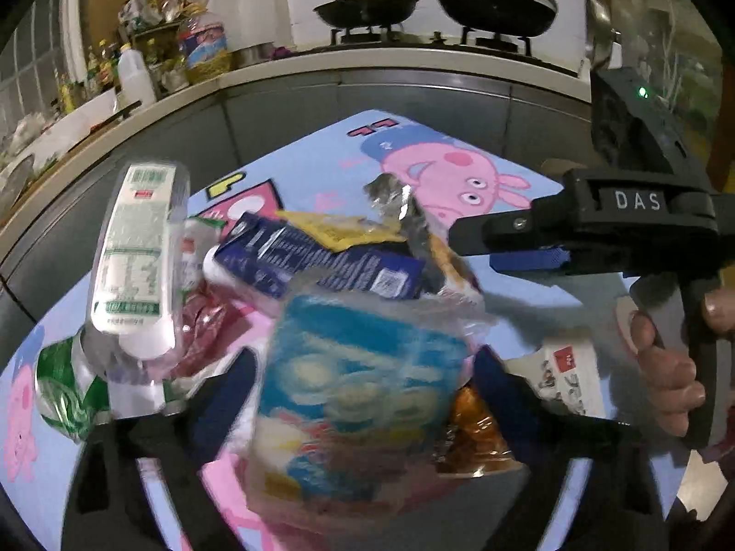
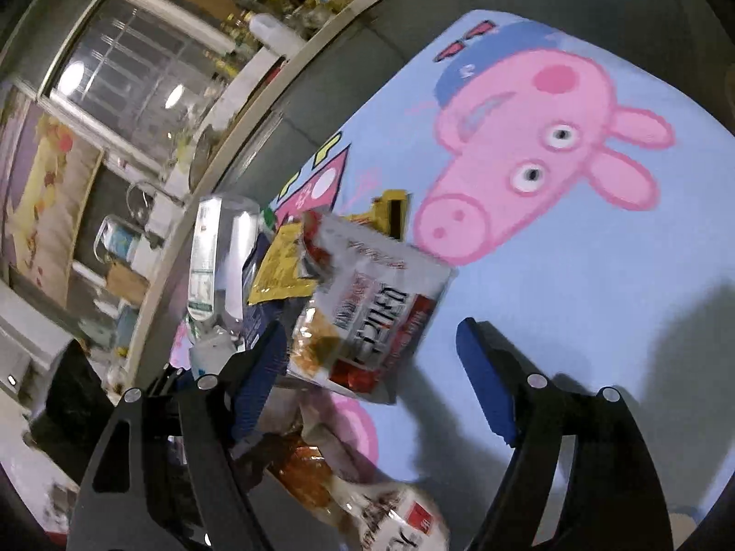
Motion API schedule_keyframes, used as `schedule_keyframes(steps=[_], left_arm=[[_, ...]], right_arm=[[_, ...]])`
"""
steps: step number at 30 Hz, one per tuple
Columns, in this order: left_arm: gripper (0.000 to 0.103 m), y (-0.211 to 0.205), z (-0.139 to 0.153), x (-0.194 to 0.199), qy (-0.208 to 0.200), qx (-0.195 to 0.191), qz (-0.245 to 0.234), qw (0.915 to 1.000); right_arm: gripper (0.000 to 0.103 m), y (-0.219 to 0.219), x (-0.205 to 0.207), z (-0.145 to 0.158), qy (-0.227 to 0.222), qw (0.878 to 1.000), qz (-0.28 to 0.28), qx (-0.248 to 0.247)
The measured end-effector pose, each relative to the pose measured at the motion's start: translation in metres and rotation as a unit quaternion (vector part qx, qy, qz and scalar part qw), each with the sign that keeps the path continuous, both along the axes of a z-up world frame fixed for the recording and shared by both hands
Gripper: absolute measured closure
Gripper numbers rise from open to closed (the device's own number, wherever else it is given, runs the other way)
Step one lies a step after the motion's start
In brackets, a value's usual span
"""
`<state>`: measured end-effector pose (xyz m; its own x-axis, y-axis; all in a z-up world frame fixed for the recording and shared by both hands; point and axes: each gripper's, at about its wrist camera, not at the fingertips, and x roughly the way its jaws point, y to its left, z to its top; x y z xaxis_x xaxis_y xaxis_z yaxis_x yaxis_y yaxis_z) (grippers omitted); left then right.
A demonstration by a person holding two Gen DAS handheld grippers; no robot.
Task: Collect trash
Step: 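Grasp the blue snack bag with the left tool while the right tool grasps a foil wrapper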
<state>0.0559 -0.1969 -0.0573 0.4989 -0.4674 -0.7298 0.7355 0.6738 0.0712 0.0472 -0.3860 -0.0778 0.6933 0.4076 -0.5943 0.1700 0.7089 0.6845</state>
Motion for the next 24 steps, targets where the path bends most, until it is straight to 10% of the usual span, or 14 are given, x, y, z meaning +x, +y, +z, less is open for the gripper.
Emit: schedule_keyframes(steps=[3,10,24], left_arm=[[0.037,0.014,-0.002,0.005,0.027,-0.014,0.019,0.9994],[0.039,0.055,0.016,0.001,0.048,-0.063,0.065,0.9947],[0.039,0.004,0.037,-0.031,0.081,-0.078,0.018,0.9935]], right_arm=[[0.027,0.02,0.012,0.001,-0.001,1.0,0.017,-0.018],[0.08,0.027,-0.007,0.016,-0.029,0.999,0.019,-0.032],[0.093,-0.034,-0.087,0.014,-0.048,0.998,-0.046,-0.017]])
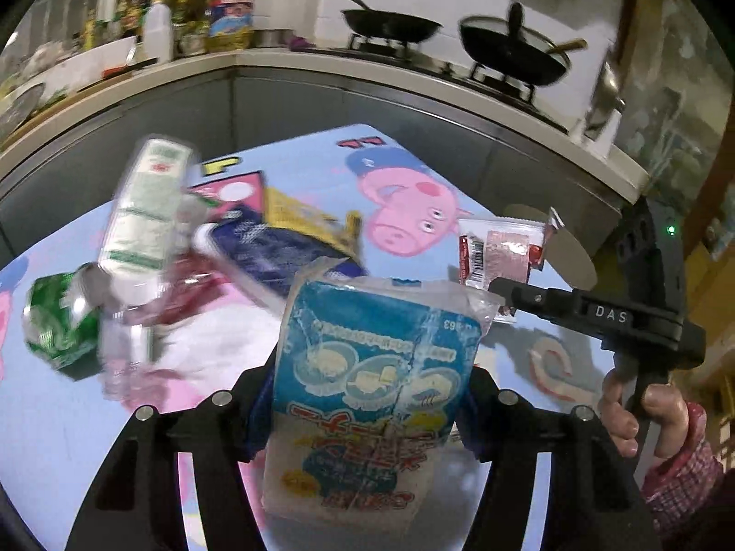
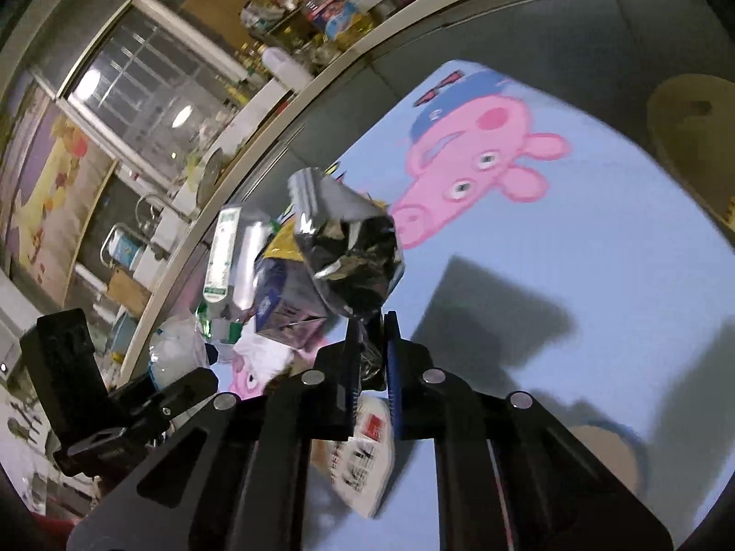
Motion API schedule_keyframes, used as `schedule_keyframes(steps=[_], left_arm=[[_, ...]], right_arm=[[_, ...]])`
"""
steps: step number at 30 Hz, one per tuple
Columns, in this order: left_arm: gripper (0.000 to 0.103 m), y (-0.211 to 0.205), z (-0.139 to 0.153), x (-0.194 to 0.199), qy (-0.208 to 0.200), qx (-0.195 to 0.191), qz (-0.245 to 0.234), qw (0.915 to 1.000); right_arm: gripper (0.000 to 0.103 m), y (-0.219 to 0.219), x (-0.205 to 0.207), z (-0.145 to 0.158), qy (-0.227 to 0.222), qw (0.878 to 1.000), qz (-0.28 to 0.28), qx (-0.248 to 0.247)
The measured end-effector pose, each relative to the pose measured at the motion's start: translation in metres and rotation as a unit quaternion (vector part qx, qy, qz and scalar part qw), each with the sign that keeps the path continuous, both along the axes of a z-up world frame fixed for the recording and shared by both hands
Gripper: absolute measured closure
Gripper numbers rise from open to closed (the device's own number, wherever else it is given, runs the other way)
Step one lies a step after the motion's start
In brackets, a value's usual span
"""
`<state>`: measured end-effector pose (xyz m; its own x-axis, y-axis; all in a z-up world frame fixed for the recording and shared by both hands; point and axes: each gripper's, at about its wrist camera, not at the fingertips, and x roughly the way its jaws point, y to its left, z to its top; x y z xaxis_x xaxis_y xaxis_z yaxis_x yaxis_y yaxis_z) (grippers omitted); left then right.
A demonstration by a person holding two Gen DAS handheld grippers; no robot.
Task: Collect trash
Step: 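Grasp the blue snack bag with the left tool while the right tool grasps a foil wrapper, then carry the bag and wrapper over the beige bin and open both tools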
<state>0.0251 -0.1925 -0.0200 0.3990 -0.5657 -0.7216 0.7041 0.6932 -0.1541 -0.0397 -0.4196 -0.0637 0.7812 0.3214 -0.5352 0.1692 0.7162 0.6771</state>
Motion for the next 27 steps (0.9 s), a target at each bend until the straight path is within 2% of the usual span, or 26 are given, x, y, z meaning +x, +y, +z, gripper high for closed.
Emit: schedule_keyframes(steps=[7,15,27], left_arm=[[0.039,-0.052,-0.004,-0.02,0.001,0.017,-0.039,0.9991],[0.039,-0.101,-0.008,-0.042,-0.006,0.04,-0.082,0.9958],[0.039,-0.161,-0.005,-0.052,-0.016,0.054,-0.123,0.9908]], right_arm=[[0.094,-0.035,-0.033,-0.011,-0.002,0.999,-0.031,0.011],[0.102,-0.064,-0.06,-0.02,-0.007,0.998,-0.05,0.023],[0.102,-0.1,-0.087,-0.021,-0.019,0.996,-0.086,0.025]])
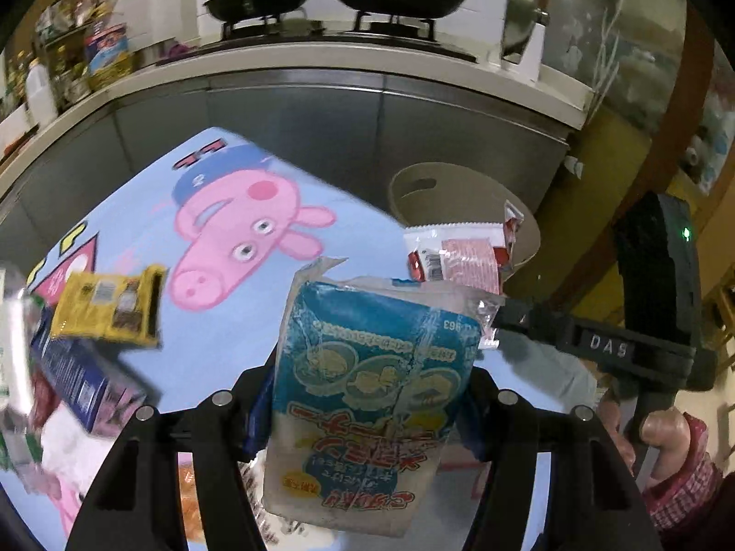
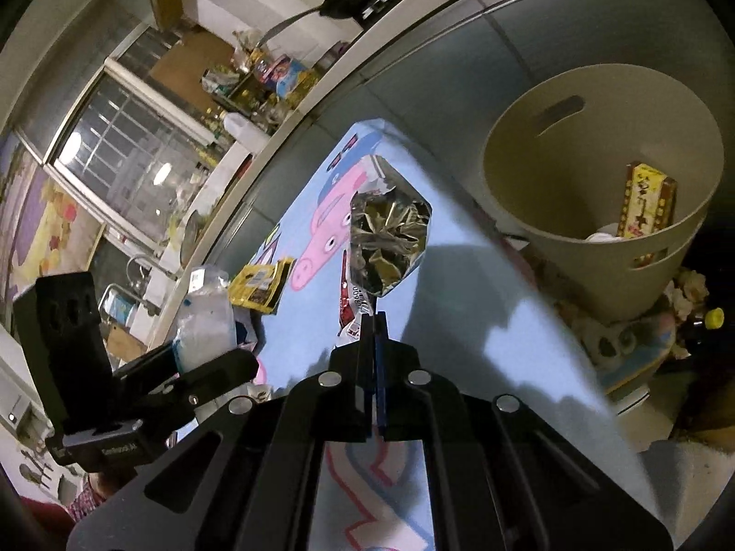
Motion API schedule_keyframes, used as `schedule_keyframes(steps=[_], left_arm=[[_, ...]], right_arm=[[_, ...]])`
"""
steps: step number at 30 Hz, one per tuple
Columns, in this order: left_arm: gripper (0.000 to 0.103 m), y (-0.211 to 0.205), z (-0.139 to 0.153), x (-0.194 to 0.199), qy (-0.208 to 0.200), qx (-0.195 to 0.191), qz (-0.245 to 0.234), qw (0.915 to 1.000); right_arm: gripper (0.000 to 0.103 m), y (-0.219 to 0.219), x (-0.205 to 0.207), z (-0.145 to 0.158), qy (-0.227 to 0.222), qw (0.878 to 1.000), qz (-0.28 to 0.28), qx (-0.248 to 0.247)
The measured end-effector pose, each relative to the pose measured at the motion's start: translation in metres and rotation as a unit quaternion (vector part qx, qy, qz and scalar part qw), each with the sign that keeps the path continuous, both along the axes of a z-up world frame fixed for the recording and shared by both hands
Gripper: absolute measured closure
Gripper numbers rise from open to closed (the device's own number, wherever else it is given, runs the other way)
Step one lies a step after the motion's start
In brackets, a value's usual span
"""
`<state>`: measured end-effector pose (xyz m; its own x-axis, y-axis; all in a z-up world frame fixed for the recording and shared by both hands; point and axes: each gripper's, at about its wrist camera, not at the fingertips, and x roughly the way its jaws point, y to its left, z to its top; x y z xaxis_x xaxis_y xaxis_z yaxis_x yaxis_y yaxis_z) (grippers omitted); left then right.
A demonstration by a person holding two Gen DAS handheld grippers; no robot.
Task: Collect trash
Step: 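Carry the bag and wrapper over the beige bin and open both tools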
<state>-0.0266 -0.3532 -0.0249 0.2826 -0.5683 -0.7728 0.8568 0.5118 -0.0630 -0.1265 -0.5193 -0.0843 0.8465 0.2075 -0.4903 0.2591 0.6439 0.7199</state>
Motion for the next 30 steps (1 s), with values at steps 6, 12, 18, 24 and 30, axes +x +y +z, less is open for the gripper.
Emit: schedule_keyframes(steps=[6,12,18,24,30], left_arm=[[0.039,-0.049,0.003,-0.004,-0.015,0.003,-0.039,0.9991],[0.039,-0.1,0.001,0.006,-0.007,-0.003,-0.056,0.9984],[0.039,-0.15,-0.004,0.006,-0.018,0.008,-0.07,0.9973],[0.039,-0.182,-0.01,0.009,-0.032,0.018,-0.075,0.9965],[0.039,-0.203,-0.016,0.014,-0.035,0.028,-0.073,0.9963]], right_arm=[[0.102,-0.027,-0.014,0.0,-0.002,0.999,-0.034,-0.004],[0.102,-0.066,-0.029,-0.002,0.002,0.997,-0.083,-0.01],[0.102,-0.097,-0.032,-0.005,0.007,0.993,-0.116,-0.01],[0.102,-0.119,-0.033,-0.012,0.013,0.991,-0.131,-0.009],[0.102,-0.13,-0.031,-0.017,0.017,0.991,-0.136,-0.008]])
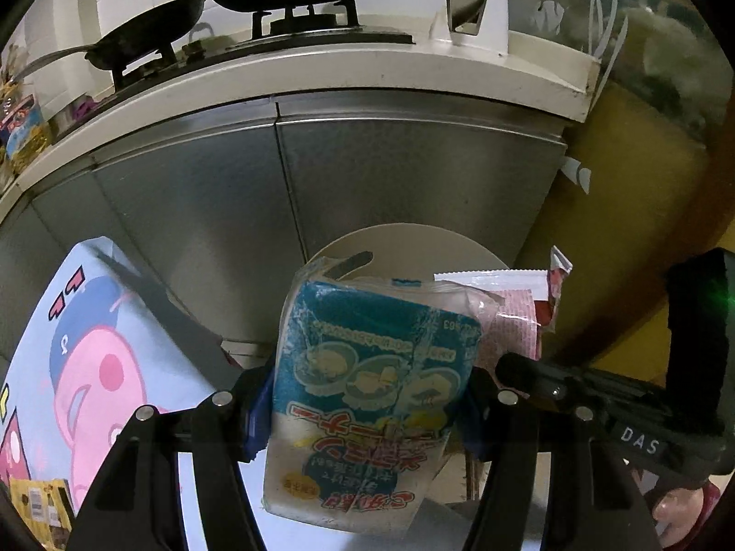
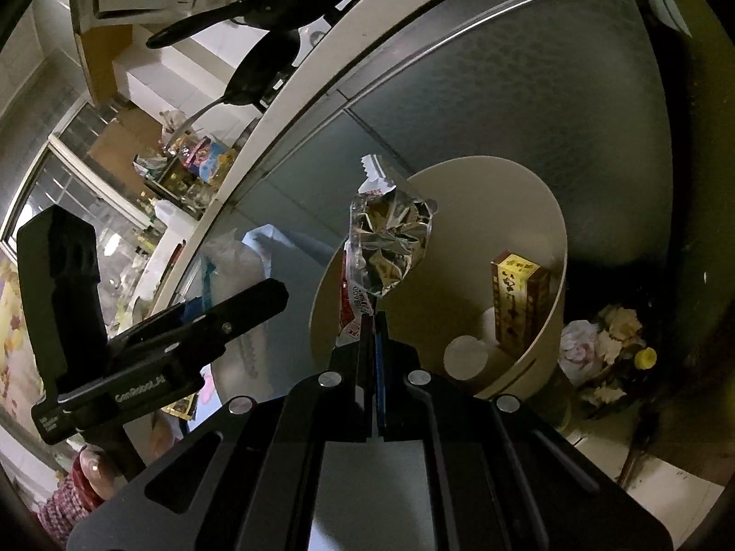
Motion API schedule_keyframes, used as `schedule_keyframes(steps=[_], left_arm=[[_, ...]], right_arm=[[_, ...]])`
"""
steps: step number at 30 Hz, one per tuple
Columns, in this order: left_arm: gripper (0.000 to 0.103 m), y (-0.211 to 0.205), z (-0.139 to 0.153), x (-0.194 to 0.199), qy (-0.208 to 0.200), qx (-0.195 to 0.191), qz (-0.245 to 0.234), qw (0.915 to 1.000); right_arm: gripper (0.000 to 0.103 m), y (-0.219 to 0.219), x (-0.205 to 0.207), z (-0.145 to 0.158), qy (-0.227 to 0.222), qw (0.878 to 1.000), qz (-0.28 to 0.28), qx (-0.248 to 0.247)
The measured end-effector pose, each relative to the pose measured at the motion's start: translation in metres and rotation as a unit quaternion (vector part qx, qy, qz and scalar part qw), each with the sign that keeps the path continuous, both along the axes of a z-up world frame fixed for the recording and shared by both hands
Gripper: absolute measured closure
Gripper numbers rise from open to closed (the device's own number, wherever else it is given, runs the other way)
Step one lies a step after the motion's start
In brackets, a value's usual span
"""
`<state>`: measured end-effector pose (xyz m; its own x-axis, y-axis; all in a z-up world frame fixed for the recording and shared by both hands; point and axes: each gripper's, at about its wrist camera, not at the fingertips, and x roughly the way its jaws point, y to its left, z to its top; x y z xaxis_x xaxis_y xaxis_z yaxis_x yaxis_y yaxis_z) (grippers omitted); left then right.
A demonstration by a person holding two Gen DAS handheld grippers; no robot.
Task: Collect trash
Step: 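Carry the bag and wrapper over the beige bin and open both tools, then move both tools back to the remaining trash on the cloth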
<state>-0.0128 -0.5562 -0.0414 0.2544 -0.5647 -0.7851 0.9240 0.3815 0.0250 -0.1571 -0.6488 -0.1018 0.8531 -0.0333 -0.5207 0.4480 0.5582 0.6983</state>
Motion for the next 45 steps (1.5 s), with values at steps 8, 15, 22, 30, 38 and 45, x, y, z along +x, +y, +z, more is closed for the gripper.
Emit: schedule_keyframes(steps=[8,15,22,30,38,45], left_arm=[[0.014,-0.021,-0.01,0.0,-0.024,0.019,0.013,0.9994],[0.014,-0.019,0.002,0.004,-0.031,0.008,0.027,0.9991],[0.014,-0.004,0.015,0.004,-0.036,0.002,0.04,0.9986],[0.014,0.027,0.033,0.007,-0.046,-0.009,0.06,0.9971],[0.014,0.092,0.039,0.021,-0.05,-0.023,0.104,0.993],[0.014,0.225,0.019,0.044,-0.037,-0.023,0.198,0.9792]], right_arm=[[0.092,-0.011,0.009,-0.006,0.027,1.0,0.0,-0.008],[0.052,-0.011,0.005,-0.006,0.023,1.0,-0.021,-0.007],[0.05,0.003,-0.005,0.004,0.009,0.999,-0.029,-0.012],[0.05,0.023,-0.005,0.011,0.007,1.0,-0.023,-0.008],[0.05,0.064,0.01,0.019,0.012,1.0,0.009,-0.024],[0.05,0.123,0.034,0.022,0.035,0.996,0.059,-0.054]])
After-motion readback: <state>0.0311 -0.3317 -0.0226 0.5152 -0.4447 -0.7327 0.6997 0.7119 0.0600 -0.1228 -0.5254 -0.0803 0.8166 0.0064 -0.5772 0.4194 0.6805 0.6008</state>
